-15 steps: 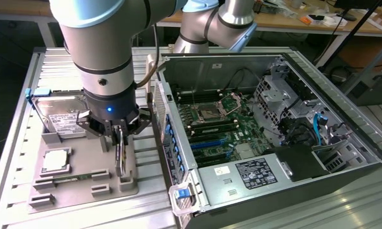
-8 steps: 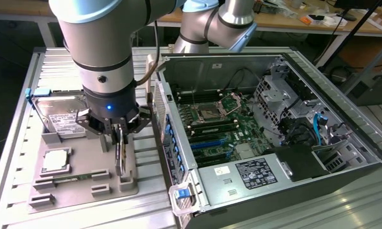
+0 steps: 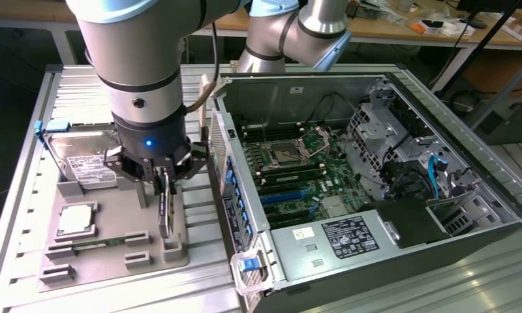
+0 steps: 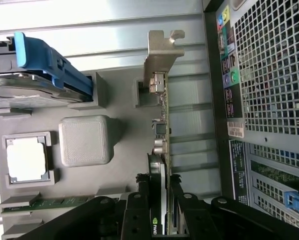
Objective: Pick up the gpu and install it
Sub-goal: 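Pick up the gpu and move the gpu toward the slot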
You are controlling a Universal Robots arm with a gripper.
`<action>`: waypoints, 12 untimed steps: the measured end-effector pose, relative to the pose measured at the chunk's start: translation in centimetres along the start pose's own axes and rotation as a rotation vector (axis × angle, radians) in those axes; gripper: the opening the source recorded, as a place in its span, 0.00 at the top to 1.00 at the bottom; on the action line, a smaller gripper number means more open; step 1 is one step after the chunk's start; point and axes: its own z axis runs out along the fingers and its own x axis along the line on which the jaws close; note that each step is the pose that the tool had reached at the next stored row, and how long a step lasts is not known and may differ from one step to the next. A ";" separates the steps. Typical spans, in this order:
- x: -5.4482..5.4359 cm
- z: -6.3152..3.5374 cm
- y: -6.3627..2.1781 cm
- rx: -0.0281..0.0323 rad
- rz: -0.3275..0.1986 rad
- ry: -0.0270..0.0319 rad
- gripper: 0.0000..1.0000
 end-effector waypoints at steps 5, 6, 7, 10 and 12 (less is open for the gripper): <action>-0.1 -1.21 0.06 0.0000 0.000 0.0000 0.73; -0.1 -1.44 0.07 0.0000 0.000 0.0000 0.73; -0.1 -1.68 0.08 -0.0002 0.000 -0.0002 0.73; -0.1 -2.02 0.10 0.0000 0.000 -0.0001 0.73; -0.1 -2.12 0.10 0.0000 0.001 0.0000 0.73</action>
